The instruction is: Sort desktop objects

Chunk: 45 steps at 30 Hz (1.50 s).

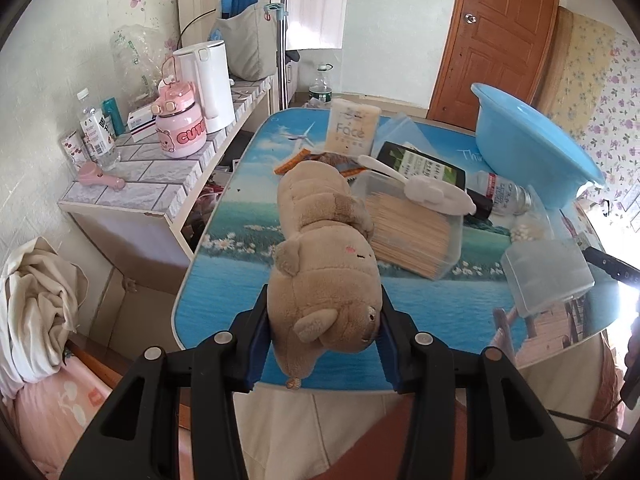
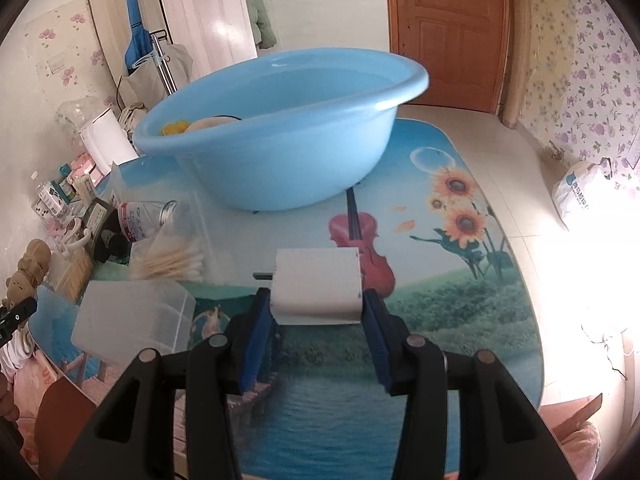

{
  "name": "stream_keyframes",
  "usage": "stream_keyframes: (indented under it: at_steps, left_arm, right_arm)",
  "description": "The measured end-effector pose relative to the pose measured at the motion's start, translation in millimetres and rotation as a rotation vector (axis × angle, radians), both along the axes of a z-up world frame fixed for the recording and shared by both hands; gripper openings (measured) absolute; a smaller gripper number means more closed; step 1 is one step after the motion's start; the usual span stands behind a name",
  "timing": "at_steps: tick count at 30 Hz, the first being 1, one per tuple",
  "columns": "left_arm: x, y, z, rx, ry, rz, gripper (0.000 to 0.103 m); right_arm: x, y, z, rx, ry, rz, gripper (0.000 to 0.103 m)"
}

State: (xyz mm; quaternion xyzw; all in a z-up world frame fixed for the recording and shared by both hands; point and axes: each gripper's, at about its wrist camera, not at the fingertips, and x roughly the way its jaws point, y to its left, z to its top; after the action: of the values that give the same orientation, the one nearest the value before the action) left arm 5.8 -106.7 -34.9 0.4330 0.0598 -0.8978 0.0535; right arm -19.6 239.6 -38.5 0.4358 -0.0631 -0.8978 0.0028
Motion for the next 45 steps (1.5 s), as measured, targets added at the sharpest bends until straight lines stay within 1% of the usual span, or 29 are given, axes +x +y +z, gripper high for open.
stream_keyframes:
  at_steps: [5, 8, 13, 14, 15, 16, 19, 21, 22, 23, 24, 25, 26, 27, 29, 30, 31, 32, 34, 45]
  left_arm:
    - [8, 9, -3, 0.0, -0.008, 0.0, 0.045]
    - [9, 11, -6, -0.011, -0.019, 0.004, 0.046]
    - [6, 10, -11, -0.011, -0.03, 0.018, 0.046]
    - [5, 10, -13, -0.016, -0.032, 0.019, 0.046]
    - [4, 10, -14, -0.018, -0.037, 0.021, 0.046]
    - [3, 9, -15, -0.017, -0.039, 0.022, 0.047]
    - [1, 9, -19, -0.013, -0.045, 0.026, 0.047]
    - [0, 9, -22, -0.019, -0.04, 0.033, 0.047]
    - [0, 9, -23, -0.025, -0.032, 0.036, 0.047]
    - [-1, 10, -23, -0.034, -0.027, 0.037, 0.048]
    - [-2, 12, -24, -0.04, -0.02, 0.036, 0.049]
    - [-2, 13, -24, -0.042, -0.013, 0.035, 0.053]
    - [-3, 15, -25, -0.044, -0.008, 0.034, 0.058]
    - [-3, 16, -25, -0.05, -0.005, 0.032, 0.061]
    - [-4, 20, -27, -0.055, 0.003, 0.024, 0.071]
    - [-4, 22, -27, -0.056, 0.009, 0.021, 0.073]
    - [-5, 23, -28, -0.057, 0.014, 0.017, 0.08]
    - [-5, 24, -30, -0.058, 0.018, 0.015, 0.09]
    - [-6, 25, -33, -0.055, 0.014, 0.019, 0.102]
    - [-7, 23, -34, -0.056, 0.019, 0.024, 0.103]
  right_arm:
    - [23, 8, -1, 0.024, -0.004, -0.01, 0.044]
    - [33, 11, -1, 0.047, 0.011, 0.001, 0.044]
    - [35, 5, -3, 0.058, 0.029, 0.026, 0.046]
    - [35, 3, -4, 0.069, 0.037, 0.029, 0.052]
    - [35, 2, -6, 0.078, 0.041, 0.03, 0.063]
    - [34, 0, -8, 0.082, 0.039, 0.03, 0.066]
    - [30, -2, -13, 0.078, 0.033, 0.04, 0.067]
    - [26, -6, -15, 0.114, 0.043, 0.038, 0.071]
    - [24, -6, -16, 0.112, 0.042, 0.036, 0.072]
    - [22, -4, -17, 0.104, 0.04, 0.026, 0.077]
    - [20, -3, -18, 0.109, 0.037, 0.013, 0.086]
    - [18, -1, -20, 0.107, 0.029, -0.004, 0.092]
    - [15, 2, -22, 0.109, 0.019, -0.025, 0.103]
    - [14, 4, -22, 0.105, 0.026, -0.038, 0.103]
    - [13, 5, -23, 0.108, 0.03, -0.041, 0.103]
    - [13, 5, -24, 0.108, 0.034, -0.041, 0.103]
    - [13, 5, -24, 0.109, 0.039, -0.042, 0.103]
    - [14, 5, -24, 0.11, 0.045, -0.043, 0.103]
    - [13, 5, -24, 0.111, 0.045, -0.044, 0.103]
    - [14, 3, -25, 0.112, 0.053, -0.051, 0.103]
